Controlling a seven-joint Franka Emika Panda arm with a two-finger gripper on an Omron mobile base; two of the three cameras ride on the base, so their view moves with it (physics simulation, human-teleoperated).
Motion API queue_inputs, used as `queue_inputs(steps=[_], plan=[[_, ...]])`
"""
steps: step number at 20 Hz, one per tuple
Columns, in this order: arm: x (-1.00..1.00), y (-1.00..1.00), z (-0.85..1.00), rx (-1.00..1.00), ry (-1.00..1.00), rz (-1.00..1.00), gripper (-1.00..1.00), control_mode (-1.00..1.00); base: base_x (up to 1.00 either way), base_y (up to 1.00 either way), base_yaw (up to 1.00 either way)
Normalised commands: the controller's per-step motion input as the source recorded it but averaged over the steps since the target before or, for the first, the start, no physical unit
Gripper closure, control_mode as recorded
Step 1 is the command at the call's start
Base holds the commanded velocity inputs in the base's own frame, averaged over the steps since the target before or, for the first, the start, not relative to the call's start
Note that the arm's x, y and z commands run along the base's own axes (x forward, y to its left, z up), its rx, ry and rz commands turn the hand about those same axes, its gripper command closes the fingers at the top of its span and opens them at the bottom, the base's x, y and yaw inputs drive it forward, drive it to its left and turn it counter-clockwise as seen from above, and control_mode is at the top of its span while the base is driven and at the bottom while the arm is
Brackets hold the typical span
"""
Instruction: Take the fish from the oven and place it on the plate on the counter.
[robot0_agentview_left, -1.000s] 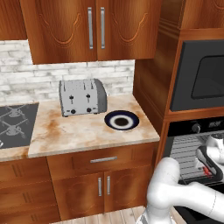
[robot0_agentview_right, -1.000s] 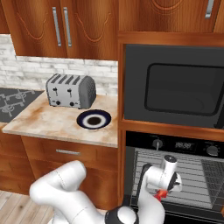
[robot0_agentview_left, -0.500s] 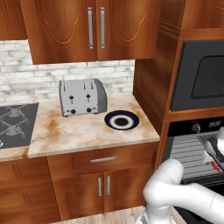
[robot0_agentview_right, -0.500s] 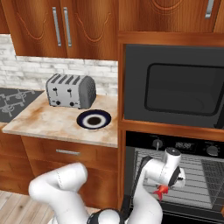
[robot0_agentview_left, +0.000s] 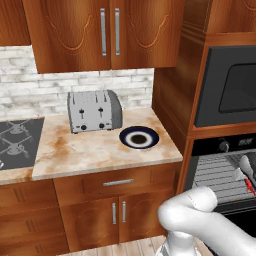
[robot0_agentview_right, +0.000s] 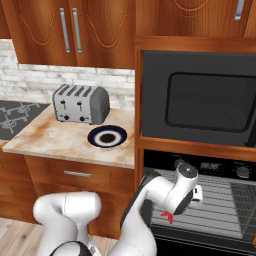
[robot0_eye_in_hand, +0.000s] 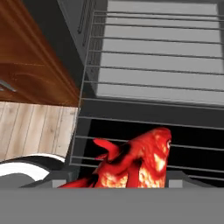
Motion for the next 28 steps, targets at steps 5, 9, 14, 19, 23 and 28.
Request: queue_inputs(steps=[5,9,14,19,23,28], plan=[[-0.55,0.71,1.0,0.0,-0.2,0.0,1.0,-1.0,0.0,0.0,0.0],[-0.5,0.86,0.99,-0.02,-0.13,0.0,1.0,-1.0,0.0,0.0,0.0],[-0.32,0.95,0.92,-0.05,-0.1,0.0,1.0,-1.0,0.0,0.0,0.0],[-0.1,0.98,0.79,-0.05,-0.06,0.0,1.0,-1.0,0.0,0.0,0.0],[0.0,1.0,0.72,-0.07,-0.01,0.0,1.0,-1.0,0.0,0.0,0.0],[0.15,0.98,0.62,-0.06,0.0,0.0,1.0,-1.0,0.0,0.0,0.0]])
